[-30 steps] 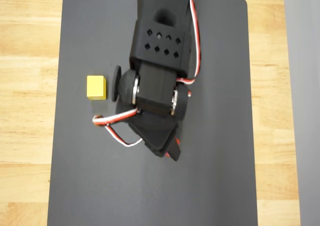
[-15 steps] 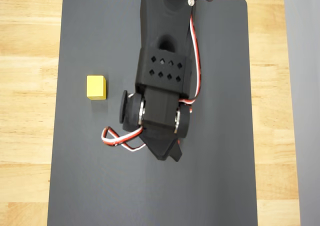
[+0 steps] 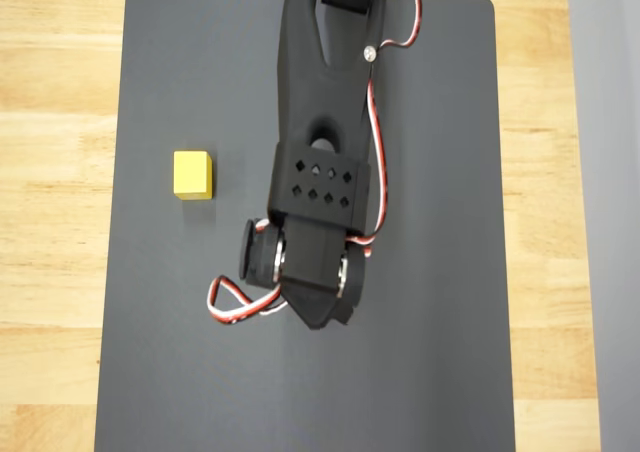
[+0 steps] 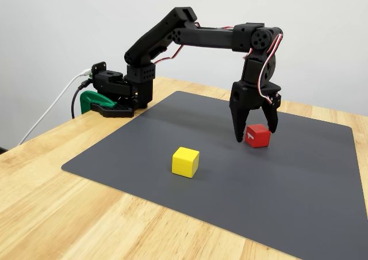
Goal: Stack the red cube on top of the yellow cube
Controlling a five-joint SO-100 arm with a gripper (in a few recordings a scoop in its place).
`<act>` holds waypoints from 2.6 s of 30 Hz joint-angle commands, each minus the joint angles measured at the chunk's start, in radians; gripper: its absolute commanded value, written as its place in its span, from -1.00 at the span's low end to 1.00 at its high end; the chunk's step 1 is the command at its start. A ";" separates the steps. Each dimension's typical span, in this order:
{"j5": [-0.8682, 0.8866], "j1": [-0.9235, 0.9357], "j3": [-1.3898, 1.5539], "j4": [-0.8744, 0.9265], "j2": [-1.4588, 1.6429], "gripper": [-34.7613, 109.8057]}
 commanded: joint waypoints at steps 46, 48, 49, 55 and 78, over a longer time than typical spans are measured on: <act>0.040 0.051 0.057 -0.018 0.362 -0.52; 0.048 0.060 0.063 0.041 0.420 -0.52; 0.052 0.067 0.072 0.060 0.449 -0.52; 0.060 0.153 0.121 0.121 0.560 -0.52; -0.147 0.523 0.345 -0.025 0.512 -0.52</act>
